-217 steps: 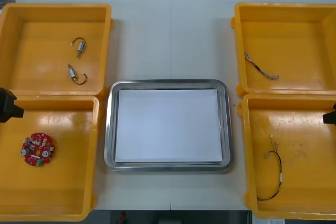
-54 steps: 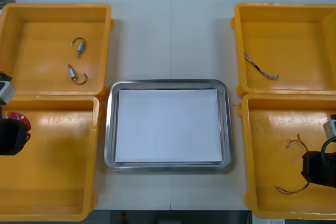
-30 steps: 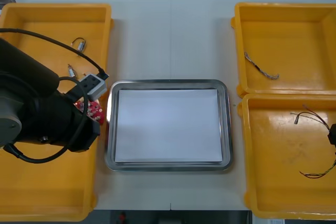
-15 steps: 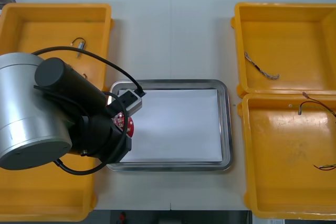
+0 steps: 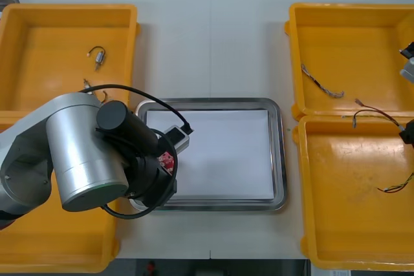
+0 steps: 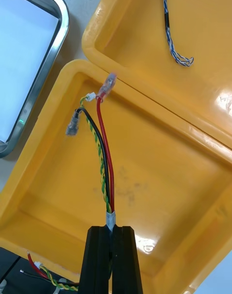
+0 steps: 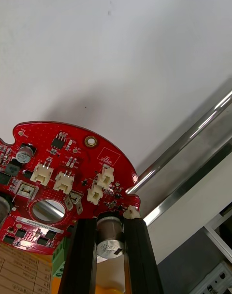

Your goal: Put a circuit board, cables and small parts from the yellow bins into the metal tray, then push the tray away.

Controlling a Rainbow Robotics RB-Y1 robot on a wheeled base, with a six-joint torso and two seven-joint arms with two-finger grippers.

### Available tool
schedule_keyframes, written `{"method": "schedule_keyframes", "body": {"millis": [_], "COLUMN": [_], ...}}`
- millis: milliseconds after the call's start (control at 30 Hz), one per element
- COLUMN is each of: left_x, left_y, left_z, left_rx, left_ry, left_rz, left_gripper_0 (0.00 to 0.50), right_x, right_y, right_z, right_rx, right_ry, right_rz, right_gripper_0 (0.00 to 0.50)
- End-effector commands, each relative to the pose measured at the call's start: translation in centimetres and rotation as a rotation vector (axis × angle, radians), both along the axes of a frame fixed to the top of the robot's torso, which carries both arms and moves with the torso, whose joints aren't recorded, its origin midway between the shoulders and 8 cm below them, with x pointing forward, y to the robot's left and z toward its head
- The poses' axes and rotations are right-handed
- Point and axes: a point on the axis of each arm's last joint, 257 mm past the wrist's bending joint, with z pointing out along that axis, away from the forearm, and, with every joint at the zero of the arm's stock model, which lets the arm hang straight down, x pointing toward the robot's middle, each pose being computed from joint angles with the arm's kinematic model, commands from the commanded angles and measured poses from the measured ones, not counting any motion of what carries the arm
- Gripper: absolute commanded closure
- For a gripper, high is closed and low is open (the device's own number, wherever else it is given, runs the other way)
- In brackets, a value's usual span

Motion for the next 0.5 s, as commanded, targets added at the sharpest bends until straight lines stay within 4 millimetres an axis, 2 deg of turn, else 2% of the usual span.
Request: {"method": "schedule_keyframes", "body": {"millis": [33, 500], "left_x": [0.9, 1.4], "left_y": [-2.3, -3.5], "left_z": [0.2, -1.8], "left_rx": [-0.061, -0.095], "left_ry": [-0.035, -0.038], "left_rz": [0.057, 0.068], "left_gripper_0": [0.500, 0.500], "right_x": [0.4, 0.1], "right_y": [-0.3, 0.0], "right_z": [0.8, 0.6], "right_rx": [-0.057, -0.056], "right_ry": [-0.007, 0.007], "right_rz": [0.054, 0.081], "right_gripper_0": [0.500, 0.500]}}
